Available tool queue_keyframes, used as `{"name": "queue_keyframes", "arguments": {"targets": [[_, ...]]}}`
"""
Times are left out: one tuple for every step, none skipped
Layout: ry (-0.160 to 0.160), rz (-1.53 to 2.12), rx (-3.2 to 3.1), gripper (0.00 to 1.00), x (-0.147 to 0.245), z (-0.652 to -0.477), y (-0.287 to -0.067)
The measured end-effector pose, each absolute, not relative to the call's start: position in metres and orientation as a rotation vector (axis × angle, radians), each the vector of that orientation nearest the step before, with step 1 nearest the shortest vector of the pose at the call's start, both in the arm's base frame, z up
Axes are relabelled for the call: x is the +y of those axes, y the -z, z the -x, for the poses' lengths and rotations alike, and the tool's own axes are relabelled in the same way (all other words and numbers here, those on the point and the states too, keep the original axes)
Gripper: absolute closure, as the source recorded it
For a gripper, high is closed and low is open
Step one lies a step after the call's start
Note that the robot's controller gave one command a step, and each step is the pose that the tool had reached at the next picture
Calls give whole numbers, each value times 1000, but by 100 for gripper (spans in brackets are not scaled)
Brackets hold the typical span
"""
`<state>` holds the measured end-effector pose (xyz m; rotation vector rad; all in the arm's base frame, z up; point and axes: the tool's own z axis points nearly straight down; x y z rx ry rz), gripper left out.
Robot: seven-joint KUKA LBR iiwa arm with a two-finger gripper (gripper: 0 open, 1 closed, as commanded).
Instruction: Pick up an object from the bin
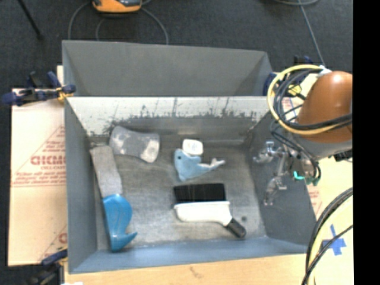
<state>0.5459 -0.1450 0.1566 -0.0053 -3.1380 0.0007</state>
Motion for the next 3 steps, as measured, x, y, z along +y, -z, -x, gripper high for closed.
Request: {"name": "queue_keyframes", "arguments": {"targets": [[-3,-1,-3146,0,-145,-548,-161],[-5,-165,-3145,0,-104,-578,-122],[1,-20,-3145,0,-85,-608,-115]]}}
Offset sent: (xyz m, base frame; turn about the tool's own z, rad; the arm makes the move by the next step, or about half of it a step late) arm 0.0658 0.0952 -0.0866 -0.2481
